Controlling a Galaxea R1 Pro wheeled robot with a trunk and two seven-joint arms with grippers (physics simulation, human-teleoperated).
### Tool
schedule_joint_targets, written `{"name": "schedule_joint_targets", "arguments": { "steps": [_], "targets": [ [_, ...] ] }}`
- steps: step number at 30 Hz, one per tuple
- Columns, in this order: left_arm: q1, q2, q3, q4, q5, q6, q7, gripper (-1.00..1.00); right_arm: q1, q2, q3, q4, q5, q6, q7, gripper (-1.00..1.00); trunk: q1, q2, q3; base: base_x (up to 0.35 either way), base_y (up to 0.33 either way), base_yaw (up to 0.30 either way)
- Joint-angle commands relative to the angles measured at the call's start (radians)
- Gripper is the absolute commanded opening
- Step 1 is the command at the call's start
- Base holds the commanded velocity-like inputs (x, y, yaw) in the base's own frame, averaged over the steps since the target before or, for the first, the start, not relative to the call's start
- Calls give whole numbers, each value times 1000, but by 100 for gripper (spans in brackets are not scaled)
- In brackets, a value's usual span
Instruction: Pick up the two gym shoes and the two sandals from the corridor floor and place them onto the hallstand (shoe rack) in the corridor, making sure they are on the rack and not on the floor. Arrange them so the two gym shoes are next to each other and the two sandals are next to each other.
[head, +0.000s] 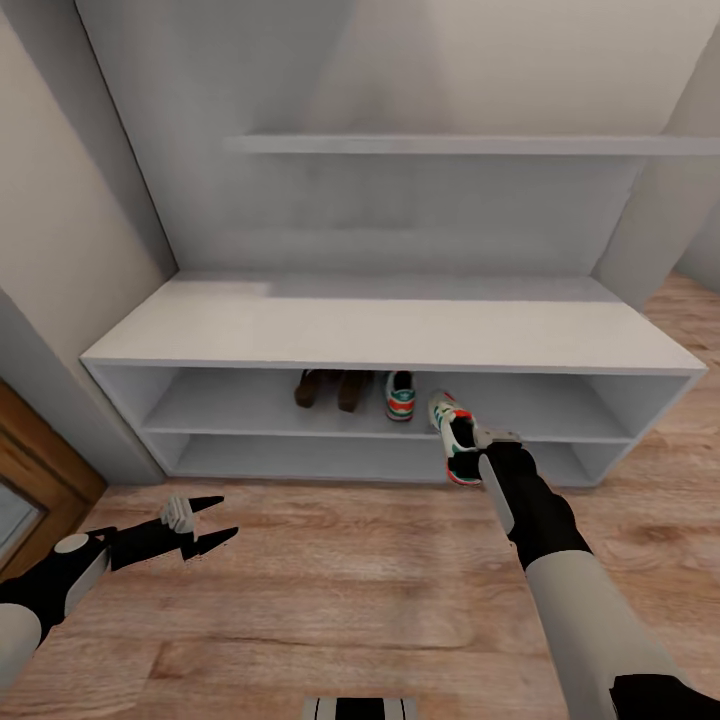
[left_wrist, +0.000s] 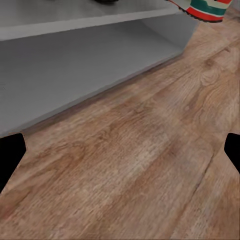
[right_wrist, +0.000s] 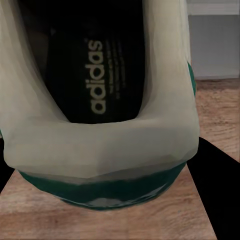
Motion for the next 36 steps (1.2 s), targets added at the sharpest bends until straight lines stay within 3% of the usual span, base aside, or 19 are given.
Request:
{"name": "schedule_joint_targets", "arguments": {
  "steps": [1,9,31,36],
  "targets": [
    [-1,1,-8,1,8,-5,0,100,0,0,0,-1,-5,4,-6,-100,0,0,-1,329,0,0],
    [-1,-1,-8,1,8,-4,0,100,0,0,0,-1,-5,4,-6,-100,0,0,-1,299,0,0],
    [-1,-2,-7,1,7,-2,0,100,0,0,0,0,-5,4,-5,-100,0,0,-1,57,34,0],
    [-1,-2,-7,1,7,-1,0,100,0,0,0,0,-5,4,-6,-100,2,-1,-16,0,0,0]
  ]
}}
